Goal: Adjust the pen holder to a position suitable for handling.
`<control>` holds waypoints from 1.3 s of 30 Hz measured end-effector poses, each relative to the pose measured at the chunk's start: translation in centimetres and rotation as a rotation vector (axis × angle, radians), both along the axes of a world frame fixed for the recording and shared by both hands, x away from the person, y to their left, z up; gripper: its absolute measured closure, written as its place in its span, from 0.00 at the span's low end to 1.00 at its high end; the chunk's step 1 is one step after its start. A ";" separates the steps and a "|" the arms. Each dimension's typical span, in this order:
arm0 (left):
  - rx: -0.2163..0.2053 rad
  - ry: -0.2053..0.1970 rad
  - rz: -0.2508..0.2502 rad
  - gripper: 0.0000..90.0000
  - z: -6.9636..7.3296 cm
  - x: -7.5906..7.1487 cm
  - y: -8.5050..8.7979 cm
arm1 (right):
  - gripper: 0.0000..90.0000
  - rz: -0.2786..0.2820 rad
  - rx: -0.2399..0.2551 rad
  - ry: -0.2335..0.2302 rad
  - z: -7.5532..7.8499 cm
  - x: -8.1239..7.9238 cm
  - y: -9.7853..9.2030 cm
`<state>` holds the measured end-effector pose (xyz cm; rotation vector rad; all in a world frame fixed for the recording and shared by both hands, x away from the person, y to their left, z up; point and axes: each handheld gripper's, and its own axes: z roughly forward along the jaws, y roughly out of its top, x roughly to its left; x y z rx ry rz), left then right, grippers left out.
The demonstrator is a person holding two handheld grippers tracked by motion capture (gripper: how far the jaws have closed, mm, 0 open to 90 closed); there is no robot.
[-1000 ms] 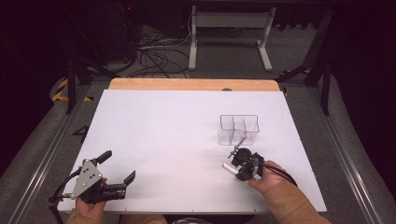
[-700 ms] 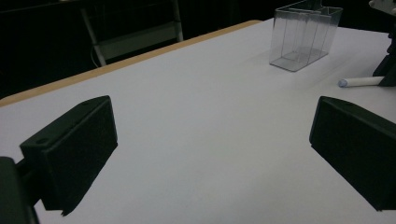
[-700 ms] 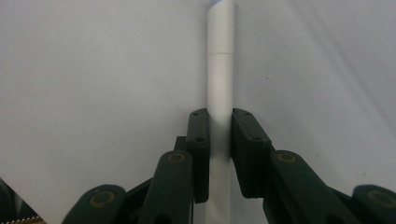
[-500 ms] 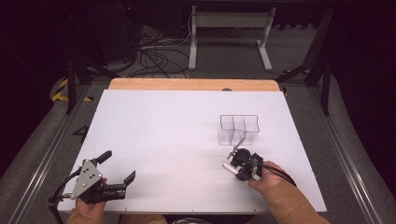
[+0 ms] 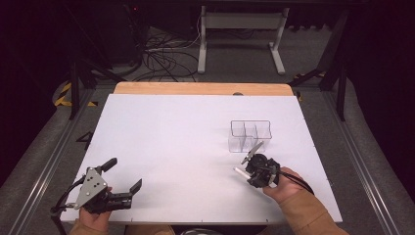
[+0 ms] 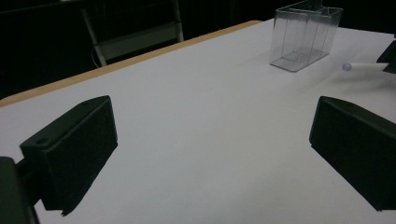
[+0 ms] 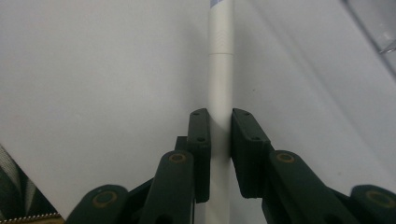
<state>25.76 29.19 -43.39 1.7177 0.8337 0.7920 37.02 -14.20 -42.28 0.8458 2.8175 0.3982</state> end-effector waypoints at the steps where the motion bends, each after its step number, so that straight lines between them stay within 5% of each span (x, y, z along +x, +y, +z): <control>1: 0.001 0.000 0.000 0.02 0.0 0.0 0.0 | 0.87 -0.001 0.013 -0.010 0.3 -0.1 -0.1; 11: -0.001 0.000 0.000 0.02 0.0 0.0 0.0 | 0.87 0.043 0.168 -0.149 2.8 -1.0 -1.3; 21: -0.003 0.000 0.003 0.02 0.0 0.0 0.0 | 0.87 0.027 0.336 -0.273 4.1 -1.8 -2.2; 39: -0.001 0.000 0.001 0.02 0.0 0.1 0.0 | 0.87 0.009 0.540 -0.411 5.4 -2.1 -3.4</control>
